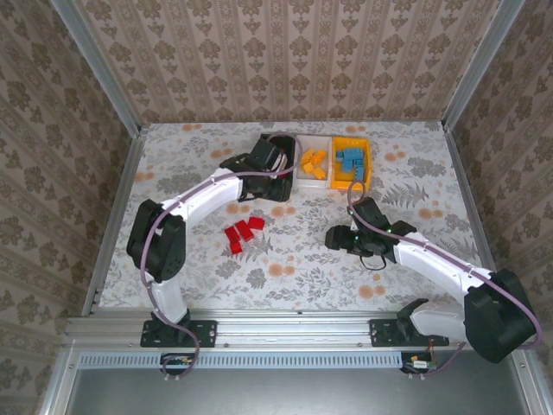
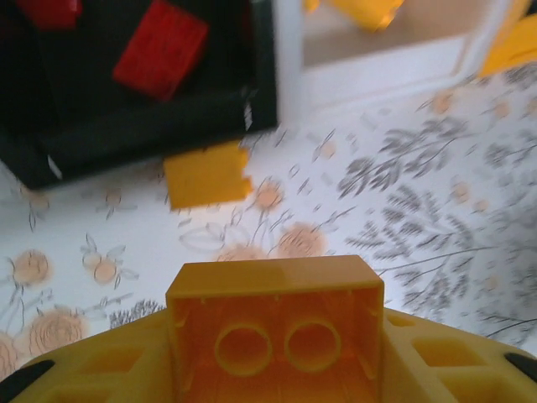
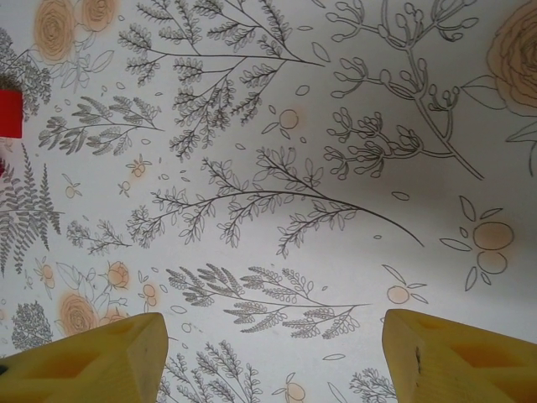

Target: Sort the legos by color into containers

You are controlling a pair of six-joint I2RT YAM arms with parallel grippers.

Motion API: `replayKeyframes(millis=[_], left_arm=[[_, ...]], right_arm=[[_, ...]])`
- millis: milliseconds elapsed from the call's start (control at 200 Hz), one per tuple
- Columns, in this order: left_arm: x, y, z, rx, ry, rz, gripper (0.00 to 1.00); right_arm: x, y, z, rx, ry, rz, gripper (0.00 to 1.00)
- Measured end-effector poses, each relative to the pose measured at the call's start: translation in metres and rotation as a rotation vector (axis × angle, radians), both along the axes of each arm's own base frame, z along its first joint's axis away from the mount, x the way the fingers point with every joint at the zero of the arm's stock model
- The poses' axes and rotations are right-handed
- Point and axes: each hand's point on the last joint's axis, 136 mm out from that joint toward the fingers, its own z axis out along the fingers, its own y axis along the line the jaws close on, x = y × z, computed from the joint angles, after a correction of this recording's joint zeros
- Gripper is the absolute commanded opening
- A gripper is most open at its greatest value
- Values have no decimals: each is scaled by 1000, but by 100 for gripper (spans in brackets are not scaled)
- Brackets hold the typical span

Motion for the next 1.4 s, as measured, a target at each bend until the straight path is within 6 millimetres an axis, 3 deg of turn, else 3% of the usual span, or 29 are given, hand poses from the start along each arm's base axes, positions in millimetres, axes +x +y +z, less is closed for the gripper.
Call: replayKeyframes(millis=[175, 320, 430, 615, 715, 830, 1105, 1270, 1400], left_arm=[[27, -32, 47, -57, -99, -47, 51], [52, -57, 61, -79, -158, -83, 51], [71, -75, 52, -81, -188, -104, 51], [94, -93, 12, -56, -203, -113, 52], [103, -100, -2, -44, -208, -112, 58], [112, -108, -1, -53, -234, -110, 63], [122, -116, 25, -94, -292, -105, 72], [116, -111, 14, -69, -272, -115, 73], [99, -96, 10, -38, -241, -124, 73]], right_arm=[[-3, 0, -2, 0, 3, 2, 70], [-9, -3, -2, 6, 0, -4, 70], [-13, -5, -3, 11, -3, -9, 70], [-21, -9, -4, 21, -2, -23, 70], [-26, -12, -8, 23, 7, -32, 70], [-30, -14, -8, 14, 13, -34, 70], [-31, -18, -9, -2, 14, -42, 70], [-33, -19, -17, -18, 42, -42, 70], [-32, -18, -21, -28, 61, -40, 70]])
